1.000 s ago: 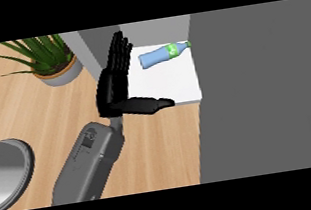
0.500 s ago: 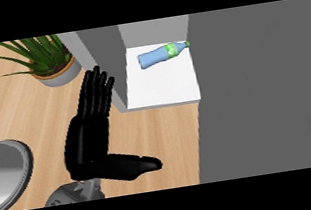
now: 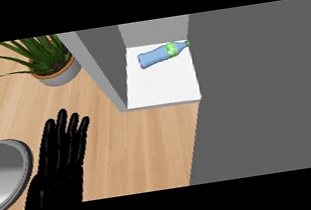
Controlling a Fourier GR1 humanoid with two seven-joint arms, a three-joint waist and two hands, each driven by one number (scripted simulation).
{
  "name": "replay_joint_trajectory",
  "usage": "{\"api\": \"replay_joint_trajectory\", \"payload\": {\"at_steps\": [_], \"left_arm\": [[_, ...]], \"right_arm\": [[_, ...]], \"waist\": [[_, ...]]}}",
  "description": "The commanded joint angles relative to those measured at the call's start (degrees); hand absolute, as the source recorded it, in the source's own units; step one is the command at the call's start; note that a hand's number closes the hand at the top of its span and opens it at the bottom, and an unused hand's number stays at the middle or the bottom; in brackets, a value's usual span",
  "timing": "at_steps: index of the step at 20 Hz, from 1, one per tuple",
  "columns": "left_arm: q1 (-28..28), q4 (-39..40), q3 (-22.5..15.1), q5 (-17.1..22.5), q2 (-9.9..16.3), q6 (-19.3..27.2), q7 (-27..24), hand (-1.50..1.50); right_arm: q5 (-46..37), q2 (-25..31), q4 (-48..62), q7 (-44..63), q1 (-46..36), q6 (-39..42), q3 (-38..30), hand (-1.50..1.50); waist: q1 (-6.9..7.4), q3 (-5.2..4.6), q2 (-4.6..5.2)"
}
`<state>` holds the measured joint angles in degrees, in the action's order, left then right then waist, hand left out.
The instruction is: Pick up the bottled water, place it into the cabinet and close the cabinet
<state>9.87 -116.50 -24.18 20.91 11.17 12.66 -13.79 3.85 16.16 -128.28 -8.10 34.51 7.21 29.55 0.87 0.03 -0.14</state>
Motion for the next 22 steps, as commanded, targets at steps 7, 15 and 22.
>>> {"api": "replay_joint_trajectory", "payload": {"at_steps": [7,15,22], "left_arm": [[17.23,-11.09,7.43,5.48,6.97,-6.31,-5.52,-1.5],[25.77,-15.07,16.43,15.02,10.64,-14.26,-7.21,-1.5],[31.55,-15.54,21.95,19.98,12.83,-21.07,-8.84,-1.5]], "right_arm": [[-12.91,-1.09,-2.73,5.79,-4.69,0.1,16.13,1.5],[-15.95,-5.36,-5.45,16.75,-11.54,-0.48,20.39,1.5],[-12.65,-15.4,-0.46,24.95,-19.37,-2.13,20.27,1.5]], "waist": [[0.58,-0.19,-0.32],[1.22,-0.21,-0.08],[2.0,-0.18,0.0]]}}
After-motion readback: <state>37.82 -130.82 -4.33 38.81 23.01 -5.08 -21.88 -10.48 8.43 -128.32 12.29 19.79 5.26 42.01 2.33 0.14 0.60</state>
